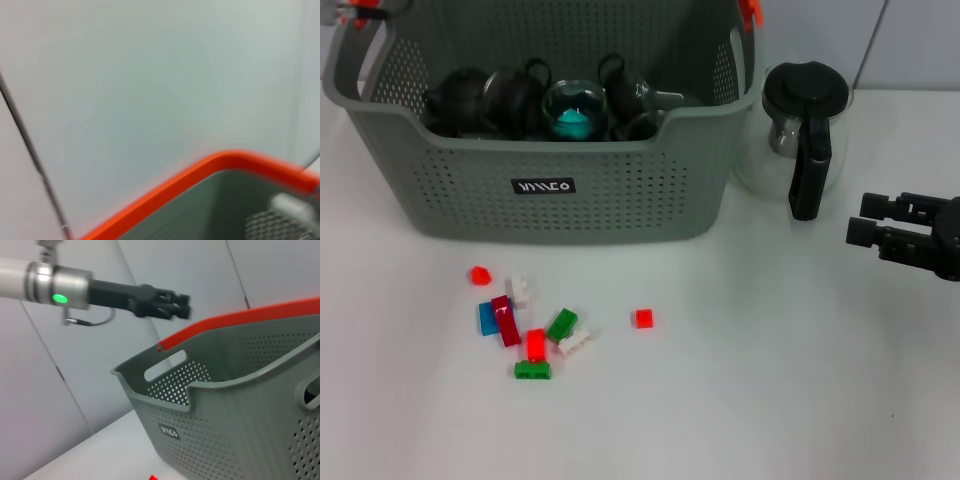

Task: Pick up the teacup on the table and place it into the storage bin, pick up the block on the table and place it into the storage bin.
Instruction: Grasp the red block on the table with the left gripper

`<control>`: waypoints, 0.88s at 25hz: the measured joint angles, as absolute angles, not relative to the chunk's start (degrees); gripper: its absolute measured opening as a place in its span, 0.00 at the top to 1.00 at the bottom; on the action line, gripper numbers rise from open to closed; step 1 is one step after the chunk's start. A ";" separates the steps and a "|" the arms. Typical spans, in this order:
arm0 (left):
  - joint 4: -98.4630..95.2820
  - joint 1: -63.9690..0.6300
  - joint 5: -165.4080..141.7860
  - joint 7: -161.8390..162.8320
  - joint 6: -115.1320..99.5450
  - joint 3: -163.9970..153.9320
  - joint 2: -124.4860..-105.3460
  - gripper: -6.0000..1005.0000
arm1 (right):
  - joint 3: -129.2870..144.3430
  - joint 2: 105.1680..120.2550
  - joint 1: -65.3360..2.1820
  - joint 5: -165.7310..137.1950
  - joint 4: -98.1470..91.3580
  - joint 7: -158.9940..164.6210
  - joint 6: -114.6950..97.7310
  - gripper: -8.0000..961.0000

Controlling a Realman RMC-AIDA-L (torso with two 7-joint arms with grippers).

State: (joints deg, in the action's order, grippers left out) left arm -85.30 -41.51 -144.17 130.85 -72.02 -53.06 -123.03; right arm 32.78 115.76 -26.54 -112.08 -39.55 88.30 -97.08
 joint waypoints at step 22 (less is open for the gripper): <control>-91.94 -29.56 -125.78 121.57 -117.80 -45.57 -119.08 0.31 | 33.25 115.75 -26.66 -112.24 -39.40 88.63 -97.19 0.37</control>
